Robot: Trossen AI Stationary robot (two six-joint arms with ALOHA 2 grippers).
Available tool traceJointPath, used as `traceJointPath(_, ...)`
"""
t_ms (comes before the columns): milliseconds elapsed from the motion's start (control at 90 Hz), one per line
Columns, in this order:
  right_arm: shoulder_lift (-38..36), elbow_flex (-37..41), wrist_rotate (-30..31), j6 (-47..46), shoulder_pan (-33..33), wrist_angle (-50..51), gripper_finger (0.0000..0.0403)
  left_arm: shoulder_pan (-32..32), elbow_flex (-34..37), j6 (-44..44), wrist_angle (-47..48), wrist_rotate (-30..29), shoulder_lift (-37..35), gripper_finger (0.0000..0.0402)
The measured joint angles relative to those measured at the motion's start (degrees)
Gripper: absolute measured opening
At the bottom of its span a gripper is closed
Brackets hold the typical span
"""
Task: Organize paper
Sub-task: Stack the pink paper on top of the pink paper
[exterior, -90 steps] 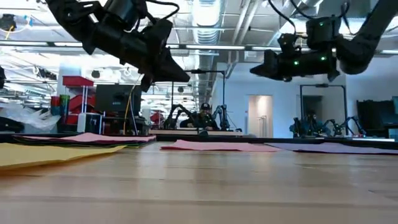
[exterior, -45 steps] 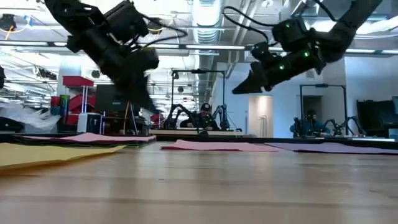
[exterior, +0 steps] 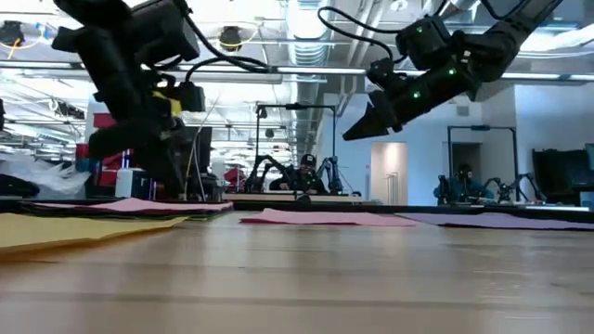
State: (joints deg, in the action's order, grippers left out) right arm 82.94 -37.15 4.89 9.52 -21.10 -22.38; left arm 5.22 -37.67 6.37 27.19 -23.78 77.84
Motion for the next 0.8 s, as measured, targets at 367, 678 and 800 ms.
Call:
traceJointPath(367, 0.0, 0.0, 0.0, 0.2, -0.3, 0.7, 0.0059, 0.0, 0.0, 0.3, 2.1, 4.9, 0.0, 0.0096)
traceJointPath(678, 0.0, 0.0, 0.0, 0.2, -2.0, 0.7, 0.0059, -0.1, 0.4, 0.8, 3.2, 3.0, 0.0, 0.0103)
traceJointPath(800, 0.0, 0.0, 0.0, 0.4, -2.2, 0.7, 0.0059, -0.7, 0.4, 0.2, 3.1, 2.7, 0.0, 0.0103)
